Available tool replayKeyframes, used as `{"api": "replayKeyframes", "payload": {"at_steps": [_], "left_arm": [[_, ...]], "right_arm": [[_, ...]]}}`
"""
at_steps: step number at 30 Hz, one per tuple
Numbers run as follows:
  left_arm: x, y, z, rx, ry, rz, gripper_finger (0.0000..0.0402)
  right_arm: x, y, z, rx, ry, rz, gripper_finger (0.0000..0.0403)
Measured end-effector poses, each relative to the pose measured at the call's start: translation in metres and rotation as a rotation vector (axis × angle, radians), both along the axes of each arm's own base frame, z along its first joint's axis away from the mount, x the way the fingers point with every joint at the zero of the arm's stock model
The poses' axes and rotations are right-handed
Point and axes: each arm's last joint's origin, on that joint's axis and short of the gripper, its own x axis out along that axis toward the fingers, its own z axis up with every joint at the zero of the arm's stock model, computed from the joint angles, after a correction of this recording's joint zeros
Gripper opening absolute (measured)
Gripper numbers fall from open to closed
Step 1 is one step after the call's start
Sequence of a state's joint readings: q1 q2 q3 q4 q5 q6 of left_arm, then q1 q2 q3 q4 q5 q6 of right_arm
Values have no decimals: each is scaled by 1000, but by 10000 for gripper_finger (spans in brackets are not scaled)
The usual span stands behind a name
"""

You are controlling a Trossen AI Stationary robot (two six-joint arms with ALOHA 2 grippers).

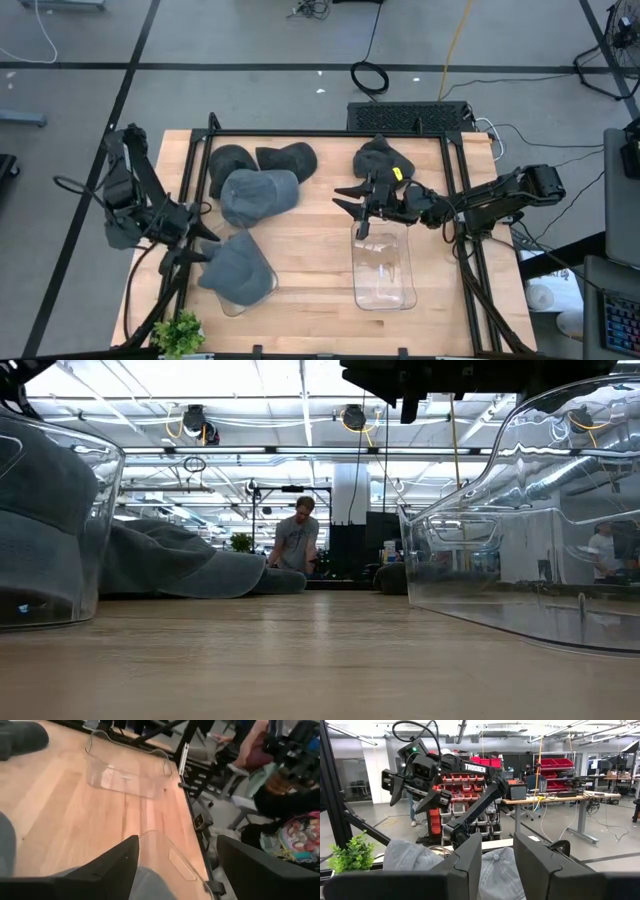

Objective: Pick & Place hat
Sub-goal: Put the right gray cap into the left transparent bin

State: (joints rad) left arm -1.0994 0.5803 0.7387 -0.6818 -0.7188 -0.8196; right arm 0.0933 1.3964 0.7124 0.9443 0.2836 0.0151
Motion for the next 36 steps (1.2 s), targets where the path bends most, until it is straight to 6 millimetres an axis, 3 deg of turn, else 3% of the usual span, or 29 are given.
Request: {"api": "replayKeyframes", "payload": {"at_steps": [3, 7, 12, 16, 22, 27, 32, 36], "left_arm": [[11, -16, -5, 102, 29, -91, 262], [36, -44, -12, 203, 128, -202, 208], [68, -78, -22, 246, 359, -281, 100], [81, -94, -47, 270, 669, -228, 13], [81, -91, -74, 375, 931, -22, 14], [83, -79, -79, 416, 947, 172, 9], [90, -75, -87, 438, 906, 119, 28], [92, -71, -103, 417, 929, 75, 17]], "right_arm": [[0, 0, 0, 0, 0, 0, 100], [0, 0, 1, 1, -8, 0, 100], [0, 0, 1, 1, -7, 0, 100], [0, 0, -1, 9, 6, 1, 100], [0, 0, -1, 24, 10, 5, 100], [0, 0, -1, 24, 10, 5, 100], [1, 0, -2, 23, 16, 5, 100], [1, 0, -2, 23, 18, 5, 100]]}}
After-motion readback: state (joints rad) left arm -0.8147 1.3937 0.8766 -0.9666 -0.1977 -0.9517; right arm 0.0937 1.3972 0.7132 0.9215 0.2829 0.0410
